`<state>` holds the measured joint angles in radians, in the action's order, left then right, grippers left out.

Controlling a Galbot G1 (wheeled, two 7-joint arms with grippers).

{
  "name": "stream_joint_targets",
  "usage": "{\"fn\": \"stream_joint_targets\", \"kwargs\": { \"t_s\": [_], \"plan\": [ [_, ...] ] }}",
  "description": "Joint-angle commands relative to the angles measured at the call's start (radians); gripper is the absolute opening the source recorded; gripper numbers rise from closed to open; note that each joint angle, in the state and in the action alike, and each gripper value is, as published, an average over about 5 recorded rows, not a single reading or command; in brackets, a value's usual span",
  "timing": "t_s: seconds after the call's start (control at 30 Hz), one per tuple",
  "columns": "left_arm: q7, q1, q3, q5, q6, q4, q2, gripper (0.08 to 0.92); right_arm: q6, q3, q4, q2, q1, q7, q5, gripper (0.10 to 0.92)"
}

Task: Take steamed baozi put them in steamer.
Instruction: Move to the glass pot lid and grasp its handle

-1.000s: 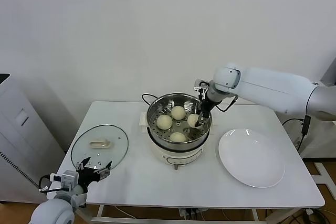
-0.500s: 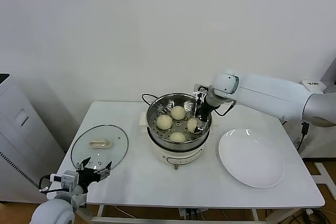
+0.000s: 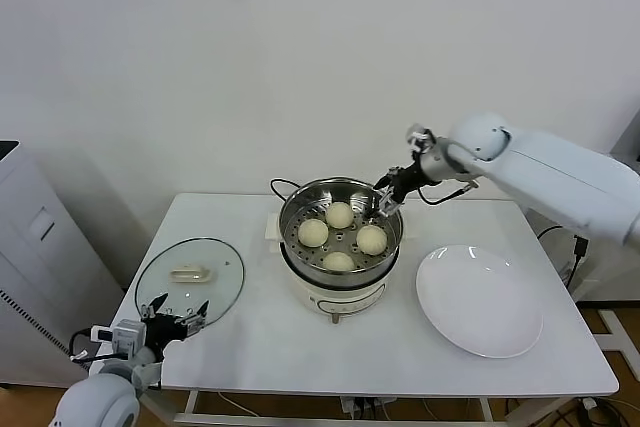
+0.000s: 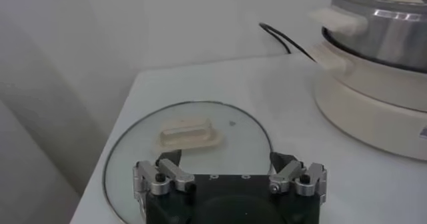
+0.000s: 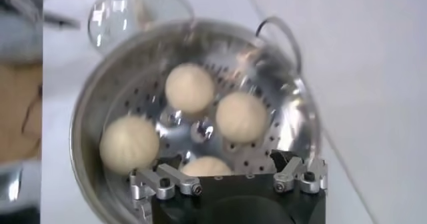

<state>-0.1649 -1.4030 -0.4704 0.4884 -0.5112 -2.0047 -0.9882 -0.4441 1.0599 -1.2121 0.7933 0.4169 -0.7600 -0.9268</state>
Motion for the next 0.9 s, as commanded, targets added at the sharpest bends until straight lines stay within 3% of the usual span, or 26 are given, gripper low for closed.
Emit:
{"fn": "stream_joint_targets", "kwargs": {
  "t_s": [0.03, 0.27, 0.57, 0.73, 0.9],
  "plan": [
    [0.0, 0.002, -0.02, 0.022, 0.006, -0.004, 0.01, 0.823, 0.21, -0.585, -0.064, -0.186, -0.44, 0.244, -0.063, 0.823],
    [0.011, 0.014, -0.047, 0.055, 0.03, 0.009, 0.023, 0.823, 0.342, -0.908, -0.135, -0.193, -0.747, 0.424, -0.057, 0.823],
    [0.028, 0.027, -0.06, 0.015, 0.055, 0.011, 0.032, 0.823, 0.45, -1.317, -0.193, -0.086, -1.147, 0.599, 0.053, 0.823],
    [0.066, 0.023, -0.064, -0.169, 0.097, 0.018, 0.049, 0.823, 0.468, -1.485, -0.236, -0.002, -1.32, 0.608, 0.133, 0.823],
    [0.096, 0.011, -0.067, -0.53, 0.232, 0.06, 0.069, 0.823, 0.478, -1.634, -0.252, 0.101, -1.469, 0.567, 0.242, 0.823]
  ]
}}
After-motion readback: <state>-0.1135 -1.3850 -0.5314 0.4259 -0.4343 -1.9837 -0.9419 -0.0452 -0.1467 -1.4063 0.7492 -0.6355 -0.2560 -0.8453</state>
